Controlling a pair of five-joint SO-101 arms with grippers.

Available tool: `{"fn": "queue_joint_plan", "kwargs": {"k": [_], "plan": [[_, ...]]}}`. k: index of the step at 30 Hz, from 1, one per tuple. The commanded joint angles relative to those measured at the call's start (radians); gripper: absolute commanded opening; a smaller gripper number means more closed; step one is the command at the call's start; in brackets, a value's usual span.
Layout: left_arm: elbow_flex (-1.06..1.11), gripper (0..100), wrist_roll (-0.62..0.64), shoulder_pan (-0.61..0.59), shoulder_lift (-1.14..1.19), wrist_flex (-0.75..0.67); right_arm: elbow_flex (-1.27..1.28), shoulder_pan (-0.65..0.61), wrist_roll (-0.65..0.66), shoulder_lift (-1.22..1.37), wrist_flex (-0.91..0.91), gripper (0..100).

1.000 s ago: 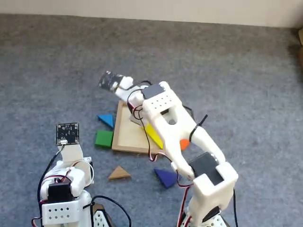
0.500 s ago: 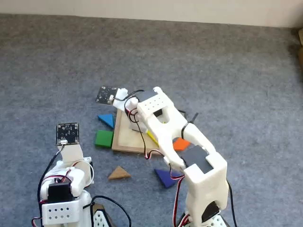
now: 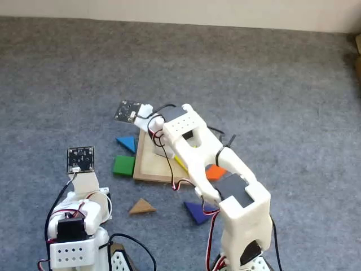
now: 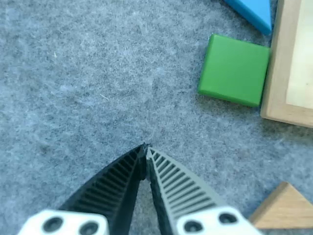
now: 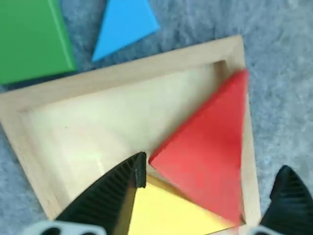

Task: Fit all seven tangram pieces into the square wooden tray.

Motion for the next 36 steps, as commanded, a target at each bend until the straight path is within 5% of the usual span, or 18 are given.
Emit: {"fn": "queue_joint_plan", "kwargs": {"k": [1, 8, 20, 25, 36], "plan": [[0.021, 1, -0.011, -0.016, -0.036, 0.005, -0.021, -0.012, -0.011, -0.058, -0.015, 37.8], [0.021, 1, -0.011, -0.016, -0.036, 0.005, -0.008, -0.004, -0.063, -0.288, 0.062, 36.8], [0.021, 1, -0.011, -0.016, -0.036, 0.005, -0.010, 0.058, -0.434, -0.263, 0.019, 5.2], [0.021, 1, -0.011, -0.016, -0.036, 0.005, -0.010, 0.064, -0.555, -0.156, -0.087, 4.8], [0.021, 1, -0.011, -0.016, -0.036, 0.005, -0.016, 0.090, -0.546, -0.007, -0.053, 4.8]]}}
